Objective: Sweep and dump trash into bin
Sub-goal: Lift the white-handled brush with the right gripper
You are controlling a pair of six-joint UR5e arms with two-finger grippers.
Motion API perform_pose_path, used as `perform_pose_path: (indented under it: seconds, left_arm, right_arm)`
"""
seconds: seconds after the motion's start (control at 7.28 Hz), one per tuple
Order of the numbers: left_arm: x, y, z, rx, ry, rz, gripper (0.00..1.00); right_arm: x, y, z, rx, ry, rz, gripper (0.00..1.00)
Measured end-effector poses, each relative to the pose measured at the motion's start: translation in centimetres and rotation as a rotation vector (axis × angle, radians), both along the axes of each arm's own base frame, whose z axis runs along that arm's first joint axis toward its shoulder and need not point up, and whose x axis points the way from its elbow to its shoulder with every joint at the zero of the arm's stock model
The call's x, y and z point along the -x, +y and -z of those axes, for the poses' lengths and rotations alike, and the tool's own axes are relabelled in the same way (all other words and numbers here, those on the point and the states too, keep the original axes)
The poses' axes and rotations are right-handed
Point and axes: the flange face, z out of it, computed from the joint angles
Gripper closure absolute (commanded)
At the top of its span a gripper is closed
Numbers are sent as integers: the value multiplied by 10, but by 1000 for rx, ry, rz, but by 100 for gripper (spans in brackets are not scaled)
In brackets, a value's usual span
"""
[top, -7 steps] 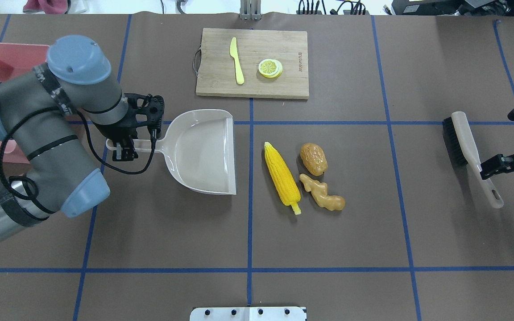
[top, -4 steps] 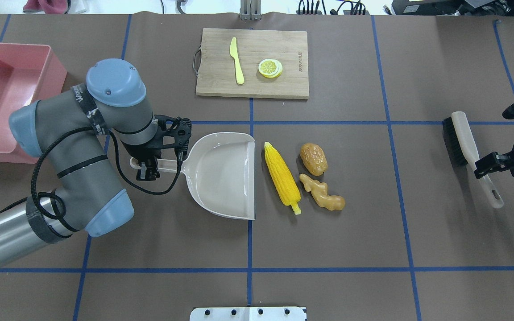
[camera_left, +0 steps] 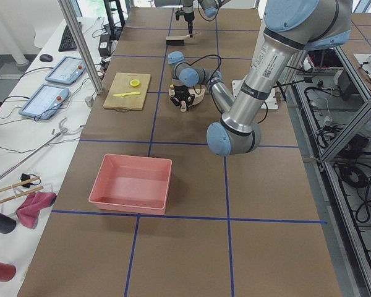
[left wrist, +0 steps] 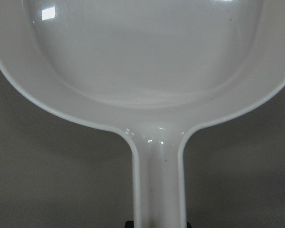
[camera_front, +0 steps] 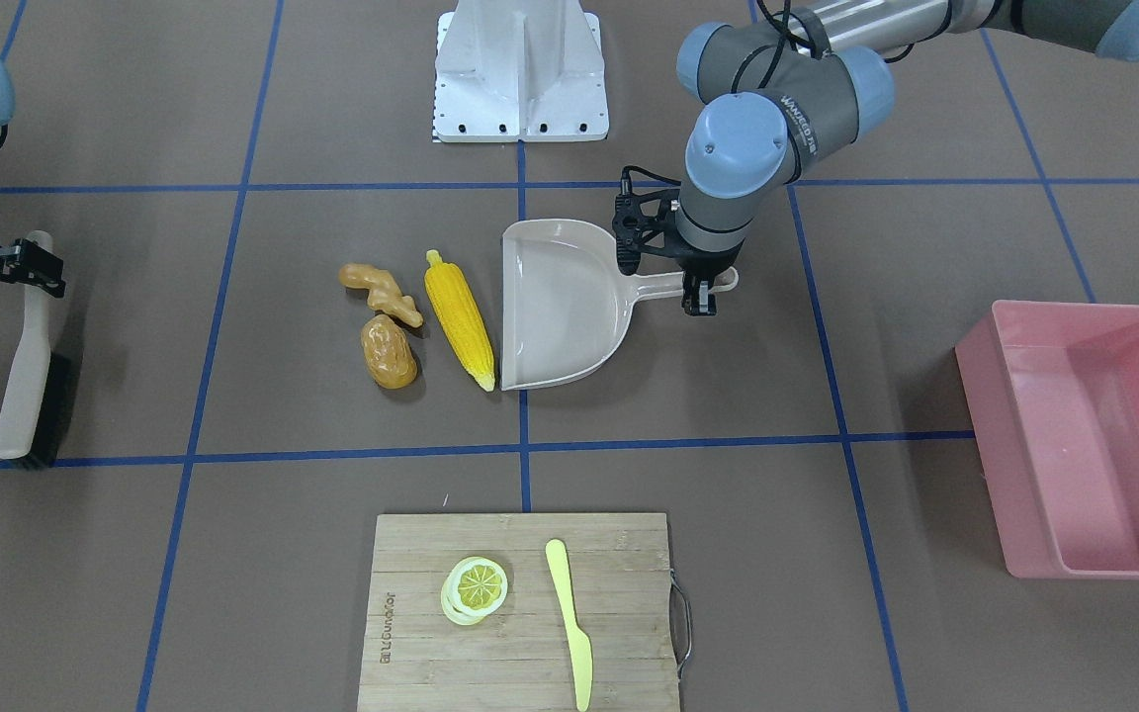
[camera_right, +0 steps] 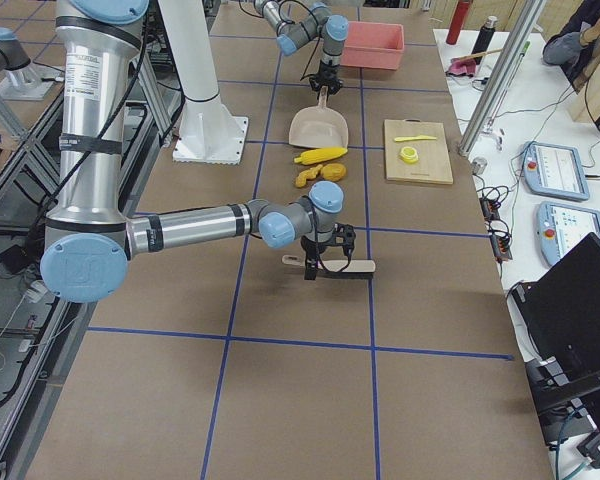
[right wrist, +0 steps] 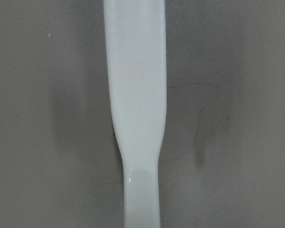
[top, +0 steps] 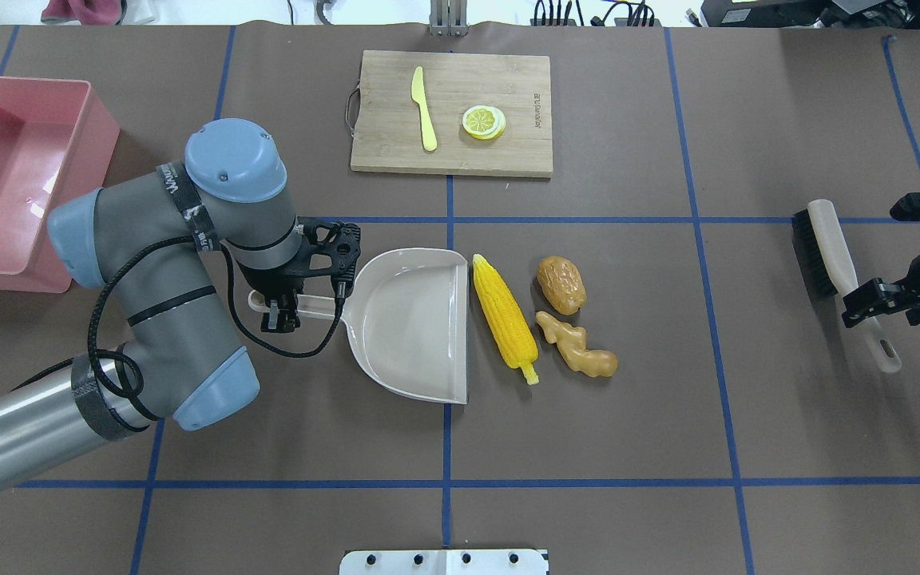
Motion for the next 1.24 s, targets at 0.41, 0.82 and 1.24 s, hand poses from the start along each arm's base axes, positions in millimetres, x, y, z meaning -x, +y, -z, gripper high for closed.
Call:
perform_pose_path:
  seconds: [0.41, 0.82, 1.24]
  left_arm:
    - [6, -6, -1, 7, -4, 18, 100]
    - [8, -9, 1, 44, -21, 97, 100]
    - [11, -9, 7, 9, -27, 138, 100]
  right_arm:
    - [7, 6, -5, 14, 6, 20, 57]
    - [10, 8, -4, 24, 11, 29, 90]
    - [12, 5, 4, 10, 3, 30, 100]
